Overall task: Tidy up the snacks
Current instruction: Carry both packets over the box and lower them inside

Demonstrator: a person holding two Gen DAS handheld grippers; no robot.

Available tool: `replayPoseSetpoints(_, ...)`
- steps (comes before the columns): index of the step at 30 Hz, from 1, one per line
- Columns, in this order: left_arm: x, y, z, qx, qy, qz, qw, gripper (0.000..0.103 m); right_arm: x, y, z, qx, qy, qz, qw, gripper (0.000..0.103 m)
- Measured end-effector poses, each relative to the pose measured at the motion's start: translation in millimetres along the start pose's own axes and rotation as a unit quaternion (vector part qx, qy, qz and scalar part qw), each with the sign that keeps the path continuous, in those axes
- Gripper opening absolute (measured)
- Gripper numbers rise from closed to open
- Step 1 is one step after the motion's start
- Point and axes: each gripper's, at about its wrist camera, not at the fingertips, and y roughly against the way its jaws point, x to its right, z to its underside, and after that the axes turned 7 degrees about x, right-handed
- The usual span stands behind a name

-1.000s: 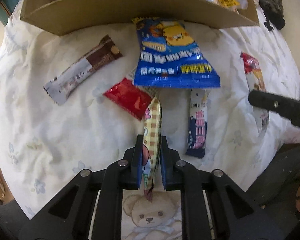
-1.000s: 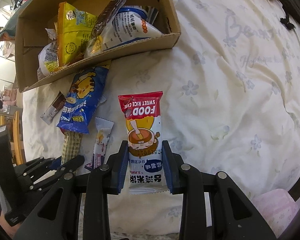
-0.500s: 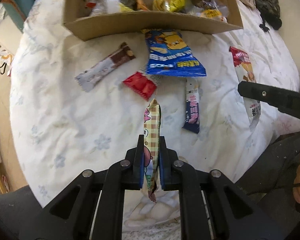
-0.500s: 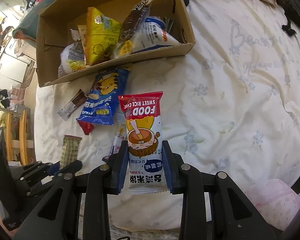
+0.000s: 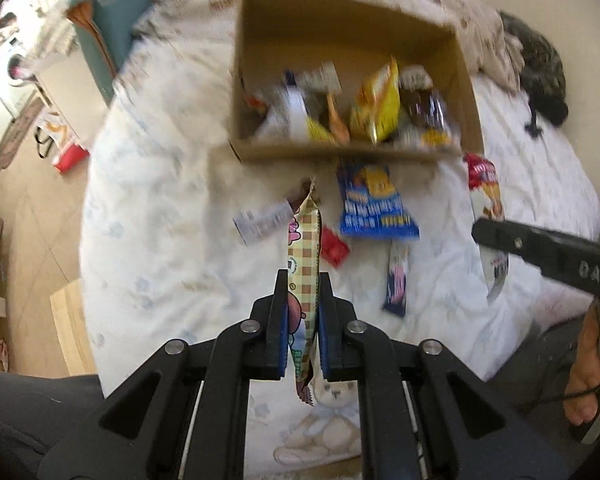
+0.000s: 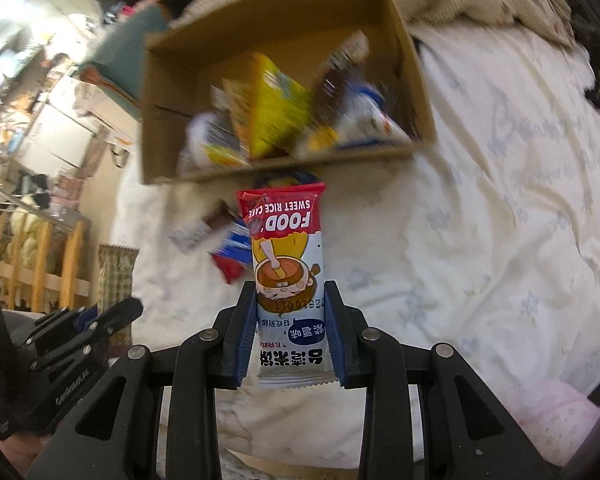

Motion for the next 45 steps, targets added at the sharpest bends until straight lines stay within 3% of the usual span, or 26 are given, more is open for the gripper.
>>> replayPoseSetpoints(8,-6.3,12.4,-22.5,0.040,0.011,-0.015,0.9990,0.009,-12.2,27.4,-12.7,0.072,0.010,-0.049,0.996,0.034)
replayPoseSetpoints(14,-18.2,12.4,-38.2,0.051,0.043,-0.023,0.9975,0.009,-13.0,44.0,-21.3,0.126,0.007,-0.039,0.991,0.034)
replayPoseSetpoints(19,-21.8,13.1,-48.4,0.057,0.047,-0.025,0.9970,0.009,-2.7,46.1,-29.6,0.136,-0.023,-0.053,0.989,0.034)
replayPoseSetpoints(26,-15.0,12.2,-65.4,0.070,0.032,-0.012,0.9970,0.009,5.1,62.7,-39.5,0.192,-0.041,-0.046,0.979,0.034)
replayPoseSetpoints(36,0.9,4.2,-107.8,0.098,-0.019,-0.007,0.9950,0.009,18.7,53.0,-77.9,0.204,-0.047,-0.032,0.977,0.034)
replayPoseSetpoints(45,-10.3,-15.1,-138.0,0.104,-0.005,-0.009,0.9945,0.009,22.8,24.8,-108.8,0.186,-0.048,-0.026,0.981,0.034)
